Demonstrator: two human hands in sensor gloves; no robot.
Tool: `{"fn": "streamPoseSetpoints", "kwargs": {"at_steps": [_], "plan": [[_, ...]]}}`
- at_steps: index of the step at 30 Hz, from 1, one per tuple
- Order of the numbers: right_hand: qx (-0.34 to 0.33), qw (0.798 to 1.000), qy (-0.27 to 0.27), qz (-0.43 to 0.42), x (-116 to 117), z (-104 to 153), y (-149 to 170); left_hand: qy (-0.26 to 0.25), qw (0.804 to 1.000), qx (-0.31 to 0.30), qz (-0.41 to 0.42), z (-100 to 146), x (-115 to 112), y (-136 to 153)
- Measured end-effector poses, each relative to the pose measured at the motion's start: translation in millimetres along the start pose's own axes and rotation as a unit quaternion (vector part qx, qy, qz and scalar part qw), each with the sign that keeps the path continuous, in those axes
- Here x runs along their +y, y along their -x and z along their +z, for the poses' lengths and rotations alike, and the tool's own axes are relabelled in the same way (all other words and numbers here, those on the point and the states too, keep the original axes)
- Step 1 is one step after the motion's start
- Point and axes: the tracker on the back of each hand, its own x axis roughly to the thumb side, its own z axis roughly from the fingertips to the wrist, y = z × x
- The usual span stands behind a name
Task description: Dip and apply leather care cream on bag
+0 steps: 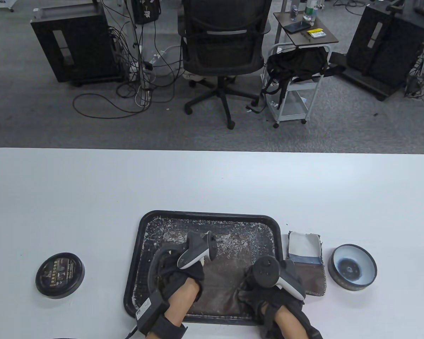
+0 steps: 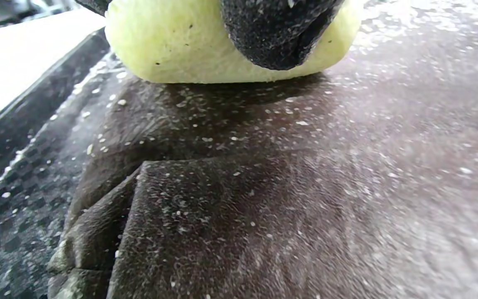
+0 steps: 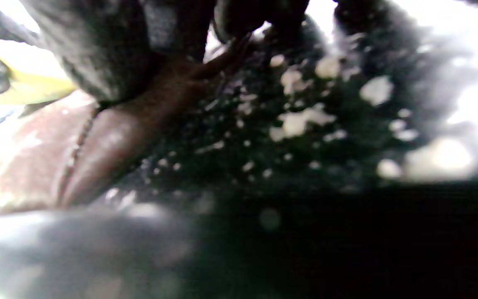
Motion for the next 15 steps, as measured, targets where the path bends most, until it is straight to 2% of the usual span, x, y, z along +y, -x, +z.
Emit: {"fn": "streamPoseSetpoints", "kwargs": {"at_steps": [4, 9, 15], "plan": [[0.000, 1.000, -0.001, -0.001, 0, 0, 0, 0.004, 0.998, 0.041, -0.039, 1, 0, 4], [0.000, 1.000, -0.001, -0.001, 0, 0, 0, 0.009, 0.998, 0.056, -0.008, -3, 1, 18], [-0.001, 1.000, 0.001, -0.003, 0, 0, 1, 0.041, 0.996, 0.076, 0.002, -8, -4, 32]]}}
